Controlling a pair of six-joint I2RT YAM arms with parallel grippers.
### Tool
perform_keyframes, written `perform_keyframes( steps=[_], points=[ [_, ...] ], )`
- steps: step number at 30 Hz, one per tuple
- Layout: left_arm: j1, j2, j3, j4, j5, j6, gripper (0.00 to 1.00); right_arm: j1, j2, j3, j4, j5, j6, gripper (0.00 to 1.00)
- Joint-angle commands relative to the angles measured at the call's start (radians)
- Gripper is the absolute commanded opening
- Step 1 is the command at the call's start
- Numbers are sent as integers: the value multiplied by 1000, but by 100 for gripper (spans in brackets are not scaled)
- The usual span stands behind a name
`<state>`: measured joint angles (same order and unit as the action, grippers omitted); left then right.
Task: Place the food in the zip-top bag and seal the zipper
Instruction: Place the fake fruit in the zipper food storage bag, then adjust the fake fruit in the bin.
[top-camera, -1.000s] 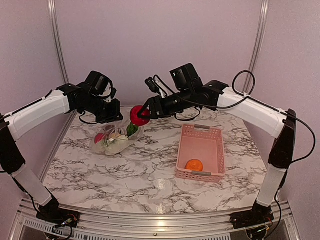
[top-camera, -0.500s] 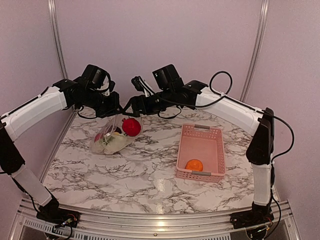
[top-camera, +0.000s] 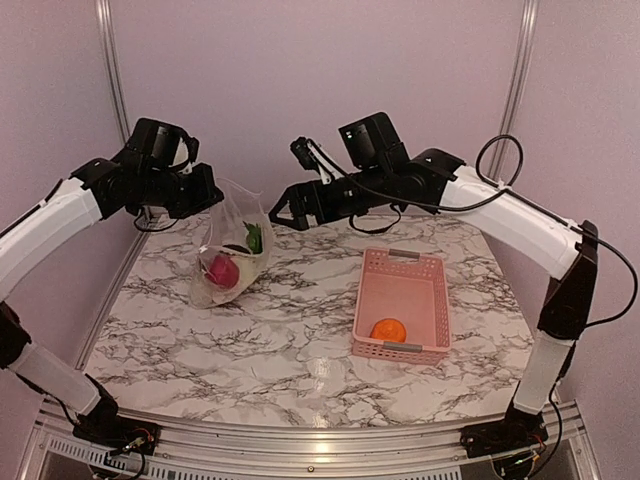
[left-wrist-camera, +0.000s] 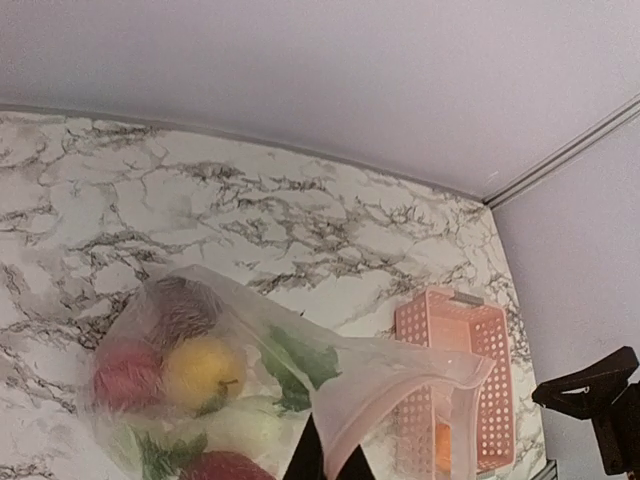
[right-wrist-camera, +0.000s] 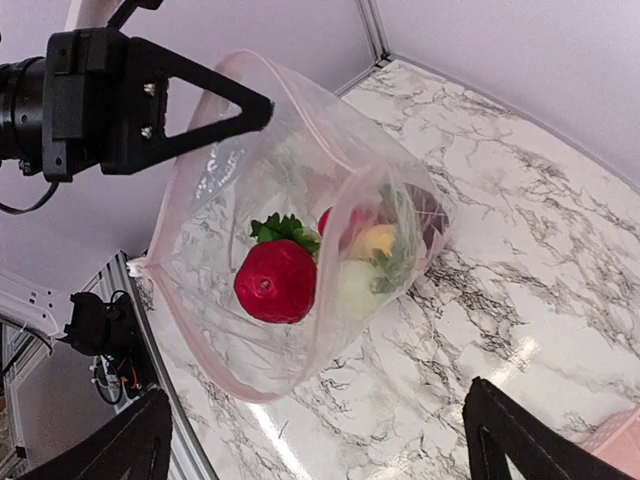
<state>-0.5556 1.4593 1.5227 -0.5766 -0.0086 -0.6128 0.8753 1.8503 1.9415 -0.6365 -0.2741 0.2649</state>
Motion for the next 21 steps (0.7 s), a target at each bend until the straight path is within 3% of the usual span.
perform_keyframes(
  steps=[1,3,7,12,21],
  points=[
    [9,-183,-186,245,-168,21,0,-46,-172,-175,-22,143,1,99],
    [11,-115,-137,108,-159,32,0,-81,-227,-269,-30,139,14,99],
    [10,-5,-55,-56,1,61,0,-130,-281,-354,-136,156,27,98],
    [10,-66,-133,34,-7,58,0,-134,-298,-423,-287,218,8,92],
    [10,-7,-82,48,65,17,0,-143,-273,-574,-422,233,30,88]
  ],
)
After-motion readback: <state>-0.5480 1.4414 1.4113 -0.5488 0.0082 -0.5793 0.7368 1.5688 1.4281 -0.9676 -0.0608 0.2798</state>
